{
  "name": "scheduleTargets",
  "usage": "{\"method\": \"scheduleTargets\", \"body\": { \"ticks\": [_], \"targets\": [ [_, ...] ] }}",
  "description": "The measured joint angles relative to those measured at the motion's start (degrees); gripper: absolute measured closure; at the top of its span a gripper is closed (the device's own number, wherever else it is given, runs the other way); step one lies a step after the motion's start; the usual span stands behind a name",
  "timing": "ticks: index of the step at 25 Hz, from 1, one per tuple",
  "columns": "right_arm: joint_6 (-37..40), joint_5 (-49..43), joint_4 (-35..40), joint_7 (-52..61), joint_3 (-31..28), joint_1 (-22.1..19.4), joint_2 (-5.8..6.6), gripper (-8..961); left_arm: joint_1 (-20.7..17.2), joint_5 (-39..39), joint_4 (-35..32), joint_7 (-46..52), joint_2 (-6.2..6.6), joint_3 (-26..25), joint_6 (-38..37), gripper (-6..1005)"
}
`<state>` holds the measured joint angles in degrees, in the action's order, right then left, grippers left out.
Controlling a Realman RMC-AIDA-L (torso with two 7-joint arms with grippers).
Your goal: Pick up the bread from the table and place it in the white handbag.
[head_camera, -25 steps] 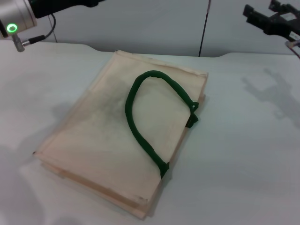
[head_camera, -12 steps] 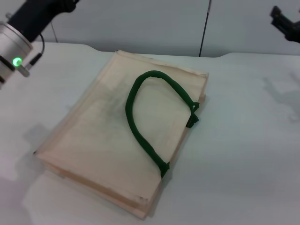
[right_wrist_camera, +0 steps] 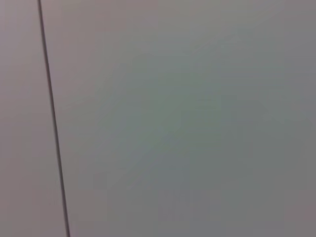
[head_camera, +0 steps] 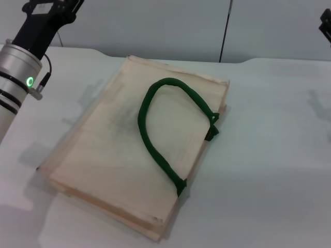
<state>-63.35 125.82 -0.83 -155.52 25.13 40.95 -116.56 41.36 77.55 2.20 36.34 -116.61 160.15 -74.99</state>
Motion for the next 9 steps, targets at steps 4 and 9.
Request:
{"method": "scheduleTargets", "body": {
  "ticks": [4,9],
  "targets": [
    [-0.14,0.12,-0.16,-0.15,0.00,-0.03,0.01,59,-0.37,0.13,-0.38,-0.10,0.16,0.03,0.24,229],
    [-0.16,-0.03,-0.28,0.08,0.00,0.13,0.02,59,-0.37,-0.41,-0.32,0.17,0.28,0.65,0.25,229]
  ]
}}
